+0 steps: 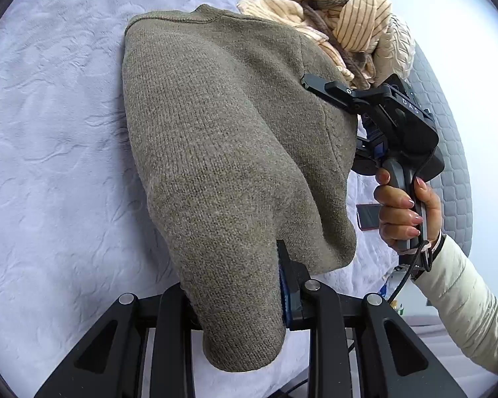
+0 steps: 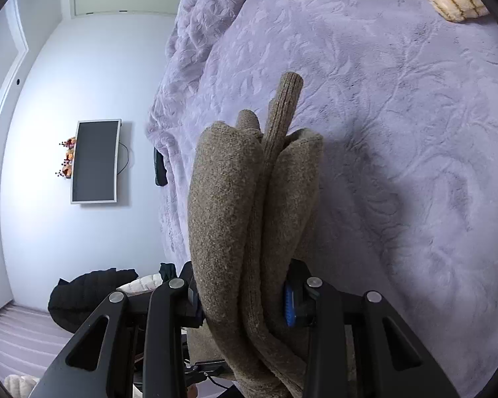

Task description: Fold small clothes

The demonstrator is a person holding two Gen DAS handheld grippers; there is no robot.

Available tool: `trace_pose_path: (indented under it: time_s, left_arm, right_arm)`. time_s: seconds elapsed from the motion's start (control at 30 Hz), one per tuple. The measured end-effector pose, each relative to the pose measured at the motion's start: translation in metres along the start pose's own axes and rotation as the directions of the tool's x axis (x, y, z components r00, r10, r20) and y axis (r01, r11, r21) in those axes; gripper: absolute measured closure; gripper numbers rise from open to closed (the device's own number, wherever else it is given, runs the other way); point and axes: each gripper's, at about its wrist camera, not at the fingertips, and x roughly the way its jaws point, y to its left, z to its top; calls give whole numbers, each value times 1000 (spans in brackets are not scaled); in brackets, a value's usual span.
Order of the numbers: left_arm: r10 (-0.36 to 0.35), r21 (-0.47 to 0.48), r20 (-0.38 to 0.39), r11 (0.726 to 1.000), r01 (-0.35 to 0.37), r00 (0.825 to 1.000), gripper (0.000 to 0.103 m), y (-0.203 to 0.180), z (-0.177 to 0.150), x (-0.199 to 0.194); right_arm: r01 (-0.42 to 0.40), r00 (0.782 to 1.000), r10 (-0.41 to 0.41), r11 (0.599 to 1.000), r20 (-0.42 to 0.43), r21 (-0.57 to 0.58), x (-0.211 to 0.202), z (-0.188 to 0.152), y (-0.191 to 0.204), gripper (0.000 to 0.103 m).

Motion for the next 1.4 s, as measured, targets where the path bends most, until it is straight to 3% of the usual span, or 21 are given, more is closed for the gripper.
trace_pose_path:
  time_s: [0.27,0.5,0.6,0.7,0.73,0.77,0.83,0.93,1.0,1.07,1.13,1.2,1.23,1.27,1.3,1.4]
  left_arm:
    - [21,24,29,999,-22,999,74,1,-37,-55]
    - [83,18,-9,996,-83,996,74,34,-96,-83]
    - [144,19,-40,990,-143,989,74,57,-122,-80]
    - [230,-5,-67,973,-230,971,72,78,-136,-75]
    - [239,-26,-71,970,-242,968,66,84,-139,-76]
    - [259,-45,-66,964,-262,964,61,87,-142,-80]
    - [266,-48,-38,962,-267,963,60,89,-149,-94]
    - [275,-48,15,961,-274,961,60,88,-155,-121]
    - [293,-52,62,955,-290,954,60,97,-164,-144]
    - [304,-68,103,952,-298,947,60,103,-162,-155]
    - [322,-86,115,946,-313,940,60,104,-141,-147]
    - [322,-81,116,946,-314,940,60,109,-128,-142]
    - [328,-62,111,944,-323,938,60,110,-122,-137]
    - [337,-40,107,942,-335,935,60,104,-115,-128]
    - [350,-6,104,936,-351,931,60,100,-112,-123]
    - [387,57,110,917,-394,915,60,91,-112,-116]
  right_arm:
    - [-56,998,56,998,0,-20,9,-50,43,67]
    - [-61,997,62,998,-38,28,64,-113,37,66]
    - [-1,998,2,1000,-71,16,90,-136,27,66]
    - [150,985,-148,989,-93,14,110,-150,10,62]
    - [196,977,-194,980,-87,21,109,-152,4,58]
    - [230,971,-227,972,-79,36,106,-154,1,54]
    - [276,961,-273,959,-45,62,89,-157,0,51]
    - [348,937,-348,937,0,4,58,-169,20,50]
    - [370,929,-369,928,13,-47,40,-186,37,50]
    - [355,934,-356,932,-2,-73,32,-209,49,50]
    - [311,948,-315,948,-52,-73,37,-239,51,50]
    - [307,944,-313,949,-100,-71,51,-263,45,50]
    - [320,937,-327,945,-123,-71,62,-274,41,53]
    - [341,927,-348,938,-140,-66,73,-281,36,64]
    - [355,920,-361,933,-150,-66,82,-284,34,97]
    - [456,869,-481,870,-117,-186,88,-288,54,97]
